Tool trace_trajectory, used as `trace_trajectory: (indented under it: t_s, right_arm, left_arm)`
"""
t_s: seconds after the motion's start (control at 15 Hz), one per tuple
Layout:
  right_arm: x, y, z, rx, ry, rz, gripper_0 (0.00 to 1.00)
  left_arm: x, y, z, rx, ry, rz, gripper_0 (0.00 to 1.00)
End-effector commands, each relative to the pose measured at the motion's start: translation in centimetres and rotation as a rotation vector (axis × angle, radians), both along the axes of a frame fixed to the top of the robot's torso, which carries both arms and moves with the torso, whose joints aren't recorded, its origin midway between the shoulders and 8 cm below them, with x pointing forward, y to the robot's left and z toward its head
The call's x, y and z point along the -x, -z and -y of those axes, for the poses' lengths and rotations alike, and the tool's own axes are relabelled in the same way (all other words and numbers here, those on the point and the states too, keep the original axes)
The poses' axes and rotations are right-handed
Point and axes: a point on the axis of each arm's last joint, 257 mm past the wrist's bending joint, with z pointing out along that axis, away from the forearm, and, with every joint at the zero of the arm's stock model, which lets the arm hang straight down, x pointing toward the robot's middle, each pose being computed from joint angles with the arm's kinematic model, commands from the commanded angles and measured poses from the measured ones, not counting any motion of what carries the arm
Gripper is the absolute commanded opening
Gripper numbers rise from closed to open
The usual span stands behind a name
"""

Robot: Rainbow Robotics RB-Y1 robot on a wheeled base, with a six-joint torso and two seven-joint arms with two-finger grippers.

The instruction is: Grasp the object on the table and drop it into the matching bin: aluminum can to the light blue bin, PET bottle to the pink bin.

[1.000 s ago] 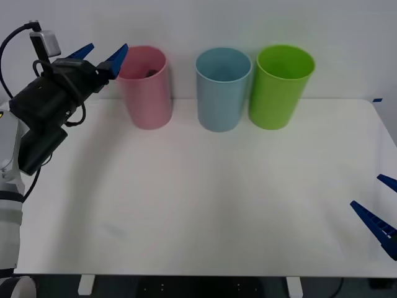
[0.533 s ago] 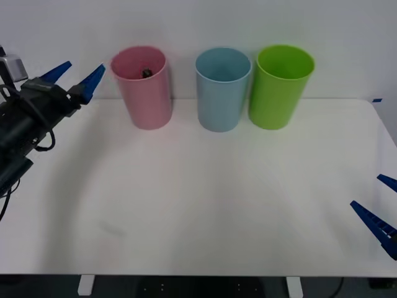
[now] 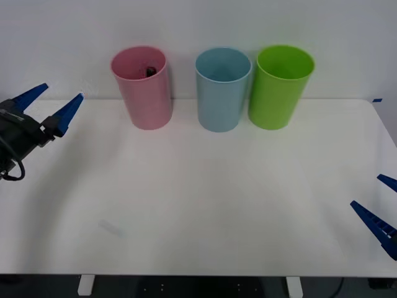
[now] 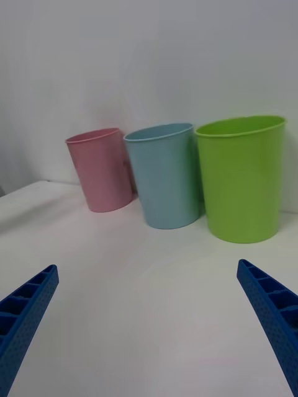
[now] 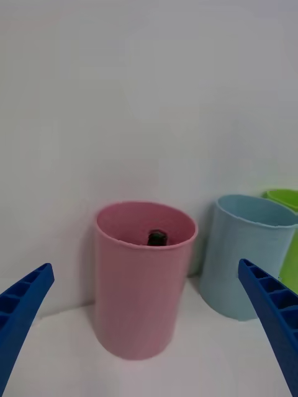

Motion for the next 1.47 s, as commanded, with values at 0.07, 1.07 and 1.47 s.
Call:
trace_trajectory:
  t_s: [0.07, 1.07, 1.47]
  right_arm:
    - [0.0, 0.0, 0.0, 0.000, 0.000, 0.000, 1.00]
    - [0.0, 0.0, 0.0, 0.000, 0.000, 0.000, 1.00]
    - [0.0, 0.0, 0.0, 0.000, 0.000, 0.000, 1.00]
  left_arm:
    - [2.4, 1.4, -1.2, -0.054, 0.027, -0.002, 1.00]
    - [13.5, 8.9, -5.4, -0.171, 0.051, -0.105, 1.00]
    - [15.8, 9.8, -6.4, -0.130, 0.038, -0.131, 1.00]
